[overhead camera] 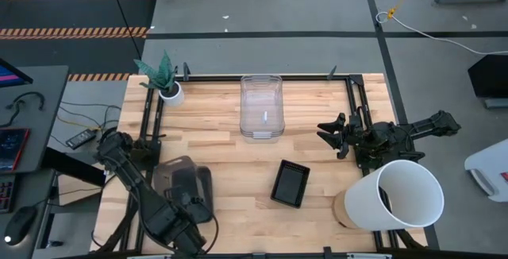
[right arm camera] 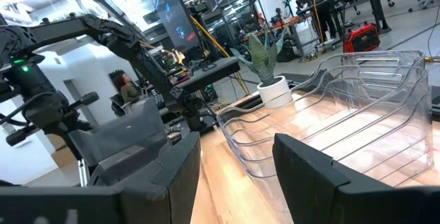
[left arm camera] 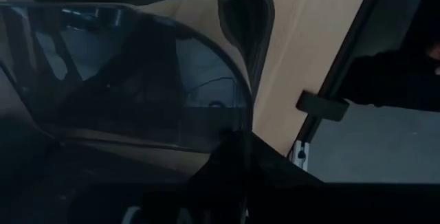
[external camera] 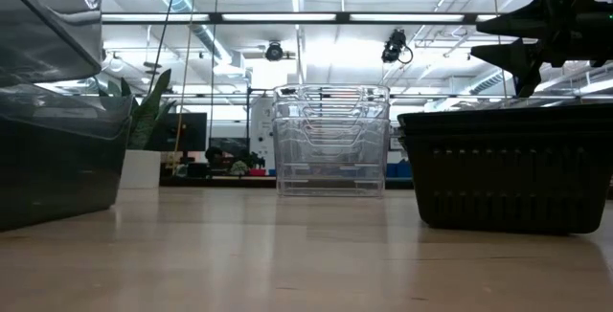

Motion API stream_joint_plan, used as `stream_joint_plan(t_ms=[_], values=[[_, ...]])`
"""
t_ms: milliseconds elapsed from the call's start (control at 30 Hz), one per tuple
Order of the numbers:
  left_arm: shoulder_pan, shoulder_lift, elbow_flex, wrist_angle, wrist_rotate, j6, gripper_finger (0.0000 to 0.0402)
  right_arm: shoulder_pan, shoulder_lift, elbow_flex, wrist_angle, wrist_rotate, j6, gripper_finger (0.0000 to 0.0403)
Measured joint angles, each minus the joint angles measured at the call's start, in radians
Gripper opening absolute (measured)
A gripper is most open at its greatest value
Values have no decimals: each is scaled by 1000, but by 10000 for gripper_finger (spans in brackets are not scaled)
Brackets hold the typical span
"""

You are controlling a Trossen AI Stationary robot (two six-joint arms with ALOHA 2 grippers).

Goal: Stack baskets by color
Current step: Stack the top transparent black bin on the bottom transparent black bin

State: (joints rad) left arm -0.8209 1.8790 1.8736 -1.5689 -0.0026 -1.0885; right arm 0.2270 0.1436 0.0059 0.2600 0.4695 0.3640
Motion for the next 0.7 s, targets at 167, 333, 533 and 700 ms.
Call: stream_joint_plan(t_ms=[167,333,533,700], values=[[17,0,0,41,2,1,0,0,0,0,0,0,0,188],[22,0,0,13,0,11,0,0,0,0,0,0,0,188],[22,2,0,13,-4,11,0,0,0,0,0,0,0,188],[22,18,1,22,-1,10,0,0,0,0,0,0,0,188]])
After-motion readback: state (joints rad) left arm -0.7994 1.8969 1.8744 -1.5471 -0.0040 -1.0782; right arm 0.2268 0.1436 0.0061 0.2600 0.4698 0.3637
